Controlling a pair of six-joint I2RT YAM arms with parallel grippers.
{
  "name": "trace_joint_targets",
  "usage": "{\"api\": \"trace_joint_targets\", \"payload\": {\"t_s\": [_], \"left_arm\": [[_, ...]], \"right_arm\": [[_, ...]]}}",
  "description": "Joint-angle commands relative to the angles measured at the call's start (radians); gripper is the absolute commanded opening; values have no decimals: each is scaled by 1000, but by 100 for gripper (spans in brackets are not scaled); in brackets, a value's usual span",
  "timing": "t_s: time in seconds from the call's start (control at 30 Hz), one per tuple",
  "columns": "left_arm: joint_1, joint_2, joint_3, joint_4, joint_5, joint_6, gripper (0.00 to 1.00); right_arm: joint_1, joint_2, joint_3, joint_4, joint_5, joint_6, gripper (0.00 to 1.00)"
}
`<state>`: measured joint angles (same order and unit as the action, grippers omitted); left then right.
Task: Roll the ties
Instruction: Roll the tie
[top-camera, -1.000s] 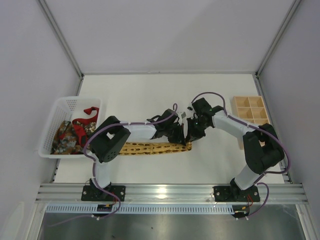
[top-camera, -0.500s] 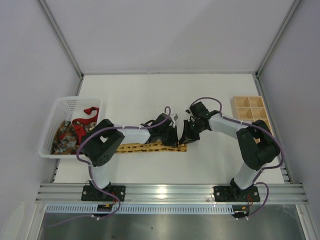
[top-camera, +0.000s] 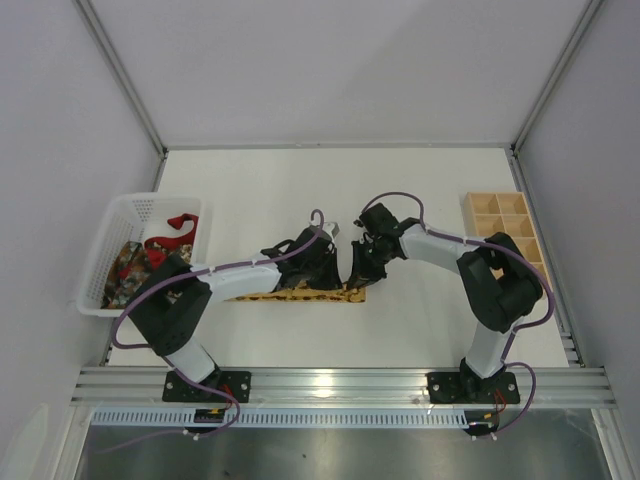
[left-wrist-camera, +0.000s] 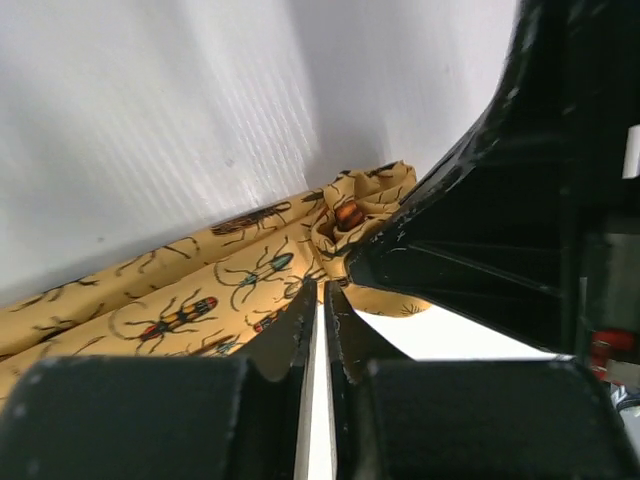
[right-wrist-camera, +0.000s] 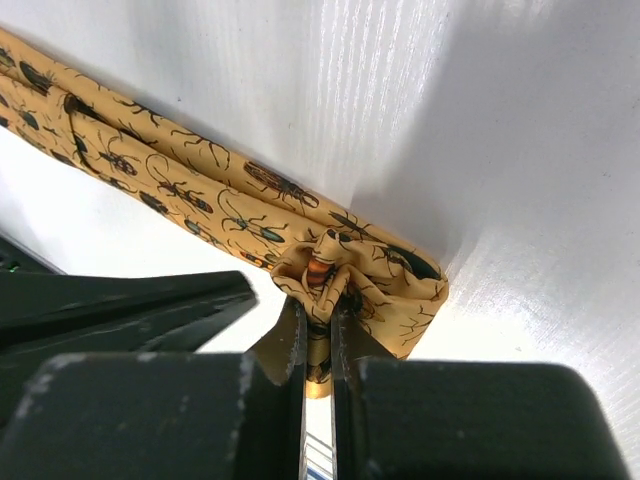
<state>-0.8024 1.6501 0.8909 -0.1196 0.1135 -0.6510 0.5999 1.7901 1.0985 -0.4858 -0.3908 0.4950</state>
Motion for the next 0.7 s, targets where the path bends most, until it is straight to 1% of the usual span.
{"api": "trace_joint_targets", "payload": {"t_s": [0.0,0.1,0.2,0.23,0.37,0.47,0.53,0.6,0.63,0.67], "left_arm": [[32,-44,11,-49,-72,45,10],[63,-12,2,-34,-28,56,6],[63,45,-17,14,15,51,2],[62,74,-26,26,29,41,2],[62,106,-56,104,70,10,0],[60,111,-70,115,83,1,0],[60,106,-78,112,80,-1,1],[60,103,-81,113,87,-2,0],[60,103,-81,109,89,2,0],[60,102,-79,104,87,4,0]], "right_arm": [[17,69,9,-62,164,-47,0],[26,87,37,-77,190,-33,0],[34,107,54,-63,169,-6,0],[38,112,57,-56,147,17,2],[47,127,47,19,113,88,7],[54,130,11,81,96,135,9],[55,135,-20,108,93,160,13],[55,131,-49,176,83,183,17],[57,127,-80,214,89,191,24],[55,124,-91,226,95,189,26]]}}
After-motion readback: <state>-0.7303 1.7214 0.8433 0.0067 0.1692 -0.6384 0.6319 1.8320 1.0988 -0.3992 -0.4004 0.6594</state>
